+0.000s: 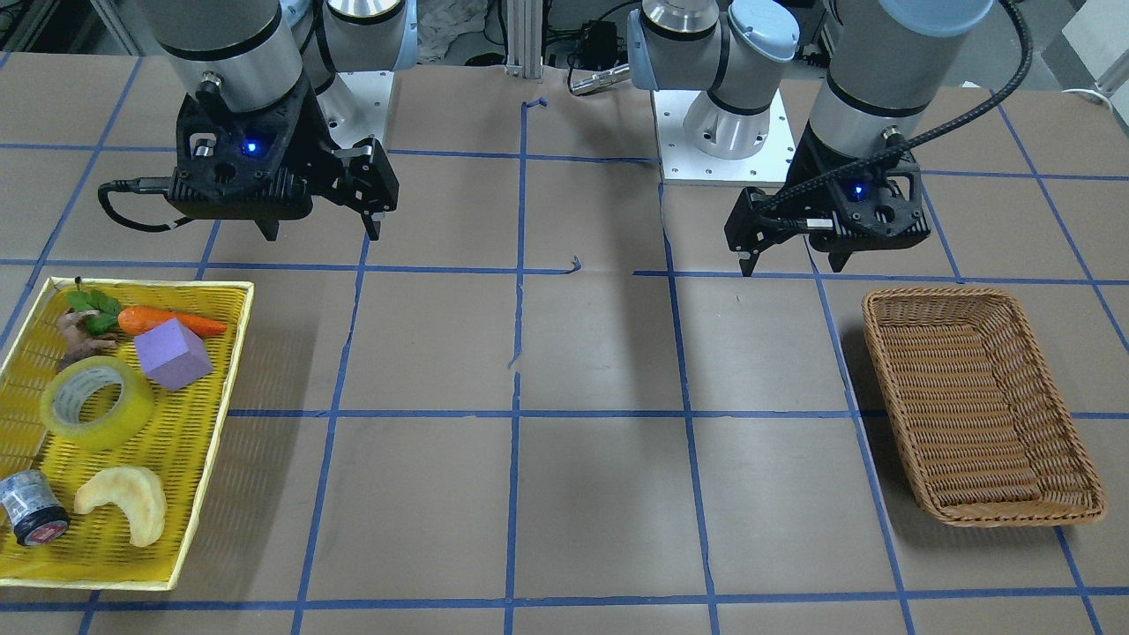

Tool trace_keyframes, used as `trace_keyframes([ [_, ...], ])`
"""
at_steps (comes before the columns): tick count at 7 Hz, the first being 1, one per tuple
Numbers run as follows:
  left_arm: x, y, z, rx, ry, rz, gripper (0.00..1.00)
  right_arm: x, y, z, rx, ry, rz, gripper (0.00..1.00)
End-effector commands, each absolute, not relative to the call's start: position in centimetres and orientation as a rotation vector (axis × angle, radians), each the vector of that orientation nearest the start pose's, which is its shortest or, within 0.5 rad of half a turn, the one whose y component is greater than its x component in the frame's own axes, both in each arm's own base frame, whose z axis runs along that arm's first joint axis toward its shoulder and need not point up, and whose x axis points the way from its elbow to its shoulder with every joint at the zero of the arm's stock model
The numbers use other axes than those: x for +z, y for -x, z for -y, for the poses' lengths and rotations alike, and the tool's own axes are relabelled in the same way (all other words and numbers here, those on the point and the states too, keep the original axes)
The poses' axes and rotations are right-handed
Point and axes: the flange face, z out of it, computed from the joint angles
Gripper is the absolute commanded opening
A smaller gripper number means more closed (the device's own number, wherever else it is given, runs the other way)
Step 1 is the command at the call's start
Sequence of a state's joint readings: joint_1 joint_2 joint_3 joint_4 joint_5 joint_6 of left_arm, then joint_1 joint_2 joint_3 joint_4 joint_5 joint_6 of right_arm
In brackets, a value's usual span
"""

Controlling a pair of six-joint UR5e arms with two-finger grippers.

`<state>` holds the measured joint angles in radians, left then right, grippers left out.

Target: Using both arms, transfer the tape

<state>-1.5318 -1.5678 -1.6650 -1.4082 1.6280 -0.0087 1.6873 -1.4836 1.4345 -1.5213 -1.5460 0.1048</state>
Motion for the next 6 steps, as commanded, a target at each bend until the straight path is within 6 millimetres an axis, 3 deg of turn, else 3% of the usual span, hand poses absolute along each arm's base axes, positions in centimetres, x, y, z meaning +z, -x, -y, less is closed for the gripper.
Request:
trace_keyframes([
  [1, 47.07, 11.35, 49.63, -0.146, 0.061, -3.083, 1.0, 50.43, -19.6, 50.63, -0.001, 0.024, -3.117, 1.0],
  [3, 46.75, 12.01, 49.67, -0.137, 0.053, -3.142, 1.0, 50.57, -19.77, 50.58, -0.003, 0.029, -3.115, 1.0],
  [6, 46.41, 11.44, 49.68, -0.122, 0.065, -3.13, 1.0, 50.81, -19.62, 50.69, -0.012, 0.024, -3.114, 1.0],
])
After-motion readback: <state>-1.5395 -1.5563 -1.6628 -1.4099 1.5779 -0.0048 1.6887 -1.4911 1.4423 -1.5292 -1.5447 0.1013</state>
